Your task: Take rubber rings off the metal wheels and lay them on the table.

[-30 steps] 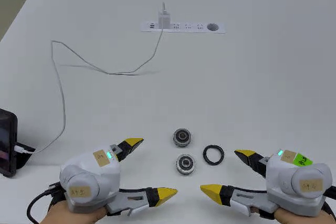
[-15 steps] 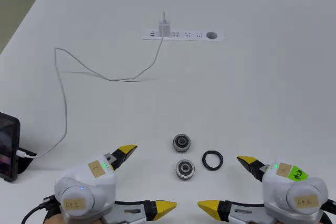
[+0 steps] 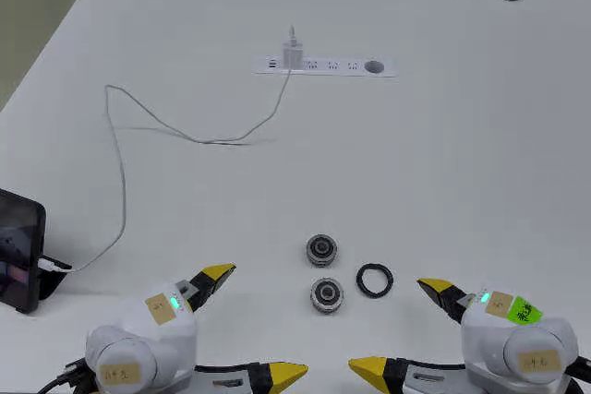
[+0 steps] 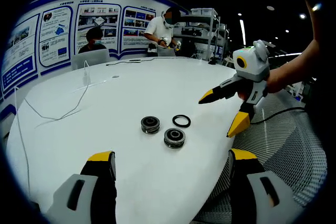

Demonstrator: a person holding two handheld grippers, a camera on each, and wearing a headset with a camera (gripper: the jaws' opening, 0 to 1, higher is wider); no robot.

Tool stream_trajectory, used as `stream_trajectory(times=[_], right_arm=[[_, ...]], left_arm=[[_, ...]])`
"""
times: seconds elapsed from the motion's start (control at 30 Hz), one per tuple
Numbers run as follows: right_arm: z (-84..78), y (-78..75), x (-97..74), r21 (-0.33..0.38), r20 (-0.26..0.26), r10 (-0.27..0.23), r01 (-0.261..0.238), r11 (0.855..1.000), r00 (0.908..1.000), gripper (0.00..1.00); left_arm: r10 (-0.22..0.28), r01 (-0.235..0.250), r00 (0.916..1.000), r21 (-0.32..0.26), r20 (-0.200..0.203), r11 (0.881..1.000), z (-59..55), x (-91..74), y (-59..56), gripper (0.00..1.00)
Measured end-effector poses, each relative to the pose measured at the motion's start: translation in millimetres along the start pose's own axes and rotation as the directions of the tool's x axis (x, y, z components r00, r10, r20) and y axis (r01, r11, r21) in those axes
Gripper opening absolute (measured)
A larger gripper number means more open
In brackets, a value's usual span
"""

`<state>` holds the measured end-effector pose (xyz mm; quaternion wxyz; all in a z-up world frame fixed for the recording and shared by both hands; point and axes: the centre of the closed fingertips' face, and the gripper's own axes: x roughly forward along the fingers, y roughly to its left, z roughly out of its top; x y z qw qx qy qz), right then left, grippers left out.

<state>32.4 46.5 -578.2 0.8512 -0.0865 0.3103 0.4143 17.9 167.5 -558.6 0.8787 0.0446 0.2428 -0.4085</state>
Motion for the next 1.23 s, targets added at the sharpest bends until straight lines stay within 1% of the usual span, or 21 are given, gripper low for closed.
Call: stream_trajectory(times=[0.13,0.27,0.33,0.5,0.67,0.9,1.23], right_arm=[[-0.9,2.9,-3.9,-0.019,-0.001,-0.012,0.012,1.000,0.9999,0.86],[-1.9,4.3,-8.3,-0.037,0.003,-0.028,0.028,0.999,0.9996,0.86],[-3.7,4.4,-10.0,-0.041,0.001,-0.036,0.036,0.998,0.9993,0.86],[-9.0,3.9,-14.8,-0.045,-0.001,-0.048,0.048,0.998,0.9989,0.86],[-10.8,-0.4,-20.1,-0.044,-0.003,-0.061,0.061,0.997,0.9981,0.87],[-10.9,-3.6,-21.2,-0.045,-0.005,-0.070,0.070,0.997,0.9975,0.87],[-9.5,-5.8,-20.3,-0.047,-0.004,-0.070,0.069,0.996,0.9976,0.87]], left_arm=[[0.020,-0.020,0.9998,-0.006,0.001,1.000,-2.6,-4.2,-0.6,0.91],[0.044,-0.044,0.9990,-0.025,0.008,0.999,-4.8,-7.8,2.3,0.90],[0.051,-0.051,0.9986,-0.026,0.012,0.998,-5.0,-9.5,2.7,0.90],[0.060,-0.060,0.9980,-0.025,0.018,0.998,-5.6,-14.0,5.0,0.91],[0.071,-0.070,0.9974,-0.024,0.017,0.997,-7.7,-18.0,8.6,0.92],[0.079,-0.079,0.9968,-0.019,0.011,0.997,-11.1,-22.2,11.4,0.93],[0.087,-0.086,0.9962,-0.009,0.009,0.996,-10.7,-26.2,16.6,0.92]])
